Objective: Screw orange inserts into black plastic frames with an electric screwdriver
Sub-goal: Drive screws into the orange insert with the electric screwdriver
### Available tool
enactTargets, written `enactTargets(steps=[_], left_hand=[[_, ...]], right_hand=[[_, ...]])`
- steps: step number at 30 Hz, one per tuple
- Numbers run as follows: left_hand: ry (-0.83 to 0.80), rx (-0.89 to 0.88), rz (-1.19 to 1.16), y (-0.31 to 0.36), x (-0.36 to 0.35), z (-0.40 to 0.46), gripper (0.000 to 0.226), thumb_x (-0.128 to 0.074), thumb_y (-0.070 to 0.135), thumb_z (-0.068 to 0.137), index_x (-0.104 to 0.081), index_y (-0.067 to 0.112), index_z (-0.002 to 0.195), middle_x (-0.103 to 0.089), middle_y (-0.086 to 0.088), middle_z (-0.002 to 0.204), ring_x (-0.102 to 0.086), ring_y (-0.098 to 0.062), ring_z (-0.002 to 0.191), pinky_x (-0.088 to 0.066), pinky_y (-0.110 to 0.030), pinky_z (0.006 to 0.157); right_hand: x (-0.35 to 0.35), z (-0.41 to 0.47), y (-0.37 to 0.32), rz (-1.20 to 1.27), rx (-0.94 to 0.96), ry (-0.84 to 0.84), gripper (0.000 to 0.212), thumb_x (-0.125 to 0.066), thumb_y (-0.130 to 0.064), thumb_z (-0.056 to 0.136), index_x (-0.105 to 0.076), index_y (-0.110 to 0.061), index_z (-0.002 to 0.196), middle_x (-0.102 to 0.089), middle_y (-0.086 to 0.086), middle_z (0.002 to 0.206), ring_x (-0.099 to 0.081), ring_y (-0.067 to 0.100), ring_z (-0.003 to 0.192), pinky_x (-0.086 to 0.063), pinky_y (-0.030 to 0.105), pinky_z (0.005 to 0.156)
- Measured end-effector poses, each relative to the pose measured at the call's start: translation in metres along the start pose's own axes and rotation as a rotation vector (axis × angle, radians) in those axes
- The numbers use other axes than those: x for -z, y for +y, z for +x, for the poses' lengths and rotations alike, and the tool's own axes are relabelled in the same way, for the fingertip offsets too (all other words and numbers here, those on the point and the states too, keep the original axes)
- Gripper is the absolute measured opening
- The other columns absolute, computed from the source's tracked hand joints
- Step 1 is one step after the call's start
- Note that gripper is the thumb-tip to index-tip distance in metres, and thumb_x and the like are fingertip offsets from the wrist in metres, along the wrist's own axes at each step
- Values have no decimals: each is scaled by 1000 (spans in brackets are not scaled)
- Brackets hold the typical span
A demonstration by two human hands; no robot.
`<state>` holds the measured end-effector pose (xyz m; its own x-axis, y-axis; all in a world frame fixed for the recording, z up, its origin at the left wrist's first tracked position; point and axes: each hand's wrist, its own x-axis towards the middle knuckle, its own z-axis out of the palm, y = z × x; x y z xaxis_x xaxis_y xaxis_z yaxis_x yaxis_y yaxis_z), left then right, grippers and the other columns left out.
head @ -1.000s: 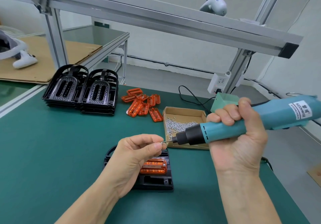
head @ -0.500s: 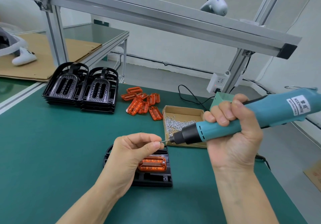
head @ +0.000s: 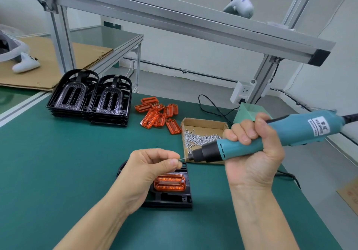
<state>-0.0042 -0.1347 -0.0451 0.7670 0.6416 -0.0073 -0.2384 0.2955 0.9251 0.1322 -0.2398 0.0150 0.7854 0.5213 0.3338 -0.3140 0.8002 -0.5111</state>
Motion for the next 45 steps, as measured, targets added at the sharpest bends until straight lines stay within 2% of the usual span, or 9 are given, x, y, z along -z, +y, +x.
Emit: enactTargets(steps=[8,13,19,27,32,34,37,43,45], left_hand=[[47,-96,-3,-1,1,2,20,-77,22,55,-76,13,72,-72,-12,74,-69,-16,71,-54,-19,68],[57,-64,-42,-5,1,1,21,-75,26,55,-76,12,71,-71,-12,71,-67,-14,68,-54,-21,63],[92,-196,203,-6,6,-2,3,-72,17,72,-75,16,72,-71,-8,70,-62,-8,64,-49,-15,63],[10,-181,425,-6,19,3,14,-67,9,84,-73,20,77,-72,-6,75,-66,-13,73,-54,-25,73],[32,-184,415,-7,20,3,11,-68,12,83,-74,21,79,-73,-5,76,-68,-13,73,-56,-27,73],[32,-177,405,-8,20,3,4,-72,20,78,-75,22,80,-73,-5,79,-69,-21,77,-57,-33,77],[37,-168,365,-9,22,2,24,-74,37,65,-77,24,84,-74,-7,85,-68,-31,89,-55,-42,86],[63,-171,303,-10,26,3,28,-75,33,59,-77,27,86,-75,-4,86,-70,-19,84,-54,-29,80],[83,-194,376,-10,31,2,31,-76,32,61,-75,33,91,-74,3,91,-67,-13,90,-50,-28,85]], right_hand=[[5,4,5,114,-42,160,14,-56,-13,75,-47,-23,73,-39,-11,55,-39,4,45,-40,18,51],[4,4,8,117,-29,127,12,-56,-14,76,-49,-23,72,-40,-11,55,-40,4,45,-41,18,52],[1,4,13,47,1,78,16,-55,-10,79,-56,-24,70,-39,-11,55,-38,5,46,-41,19,51],[2,5,19,16,-34,35,20,-53,-9,78,-60,-25,68,-39,-11,53,-38,4,44,-40,19,49],[2,8,21,12,-40,42,20,-53,-9,77,-61,-25,67,-39,-10,52,-38,5,44,-40,19,49],[3,9,21,19,-51,48,18,-53,-9,77,-59,-24,69,-39,-10,53,-38,5,44,-40,20,49],[3,11,22,19,-64,53,17,-53,-9,77,-58,-24,69,-39,-10,53,-38,5,44,-40,19,50],[2,13,24,2,-91,48,16,-54,-10,76,-56,-24,69,-38,-10,53,-37,5,44,-40,20,49],[2,14,25,-3,-97,42,17,-54,-9,76,-57,-24,68,-38,-10,53,-37,5,44,-40,20,49]])
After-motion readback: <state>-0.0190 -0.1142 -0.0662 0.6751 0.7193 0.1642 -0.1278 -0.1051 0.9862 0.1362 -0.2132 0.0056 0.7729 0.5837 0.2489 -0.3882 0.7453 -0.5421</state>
